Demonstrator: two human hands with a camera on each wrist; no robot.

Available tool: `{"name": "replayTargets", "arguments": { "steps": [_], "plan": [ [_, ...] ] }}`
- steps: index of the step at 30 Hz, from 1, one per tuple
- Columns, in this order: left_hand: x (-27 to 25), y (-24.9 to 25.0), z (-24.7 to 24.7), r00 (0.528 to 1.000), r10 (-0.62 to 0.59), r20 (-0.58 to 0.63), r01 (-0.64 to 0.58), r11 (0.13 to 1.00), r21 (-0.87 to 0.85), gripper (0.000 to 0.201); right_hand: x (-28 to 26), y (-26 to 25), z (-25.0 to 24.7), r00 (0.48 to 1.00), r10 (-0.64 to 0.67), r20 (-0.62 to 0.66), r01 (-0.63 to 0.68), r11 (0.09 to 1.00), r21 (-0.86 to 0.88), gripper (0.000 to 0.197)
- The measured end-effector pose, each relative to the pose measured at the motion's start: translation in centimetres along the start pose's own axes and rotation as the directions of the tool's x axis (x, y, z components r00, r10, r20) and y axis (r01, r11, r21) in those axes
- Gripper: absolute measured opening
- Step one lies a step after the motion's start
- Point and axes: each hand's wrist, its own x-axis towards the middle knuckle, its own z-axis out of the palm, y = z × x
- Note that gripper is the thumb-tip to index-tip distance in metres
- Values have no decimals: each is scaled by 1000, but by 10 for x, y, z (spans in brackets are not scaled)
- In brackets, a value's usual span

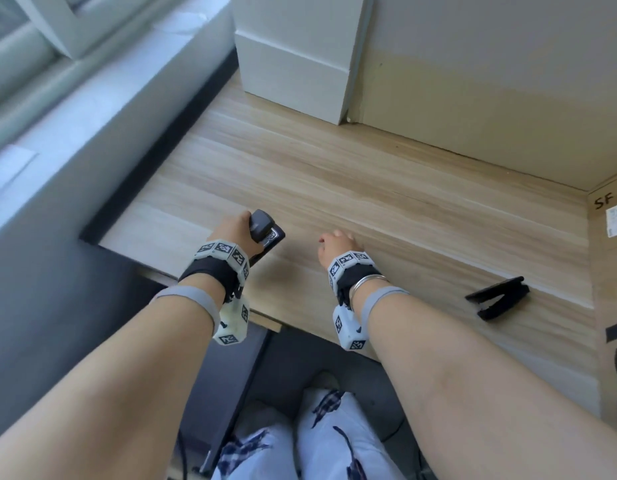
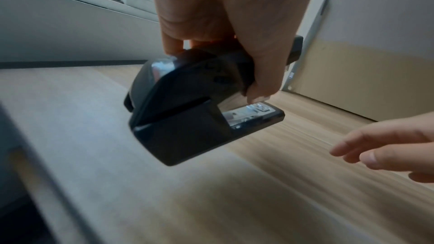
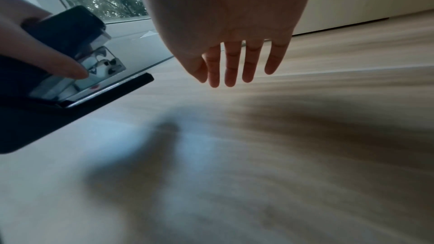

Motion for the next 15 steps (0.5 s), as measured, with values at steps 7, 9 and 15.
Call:
{"name": "replayTargets", "arguments": {
  "steps": [7,9,15],
  "plan": [
    [-44,-93,-16,990,-141,-30,137,986,-100,30,-17,-55,32,999,-35,22,36,999,-17,44],
    [-55,-121,-18,979,-197,-48,191,976,-108,28,-20,-69,44,999,-47,2,47,999,-16,45],
    [-80,-190,-12,956,-293,-37,284,947,-150,28,-20,-107,84,992,-65,-111,67,998,16,46]
  ]
}}
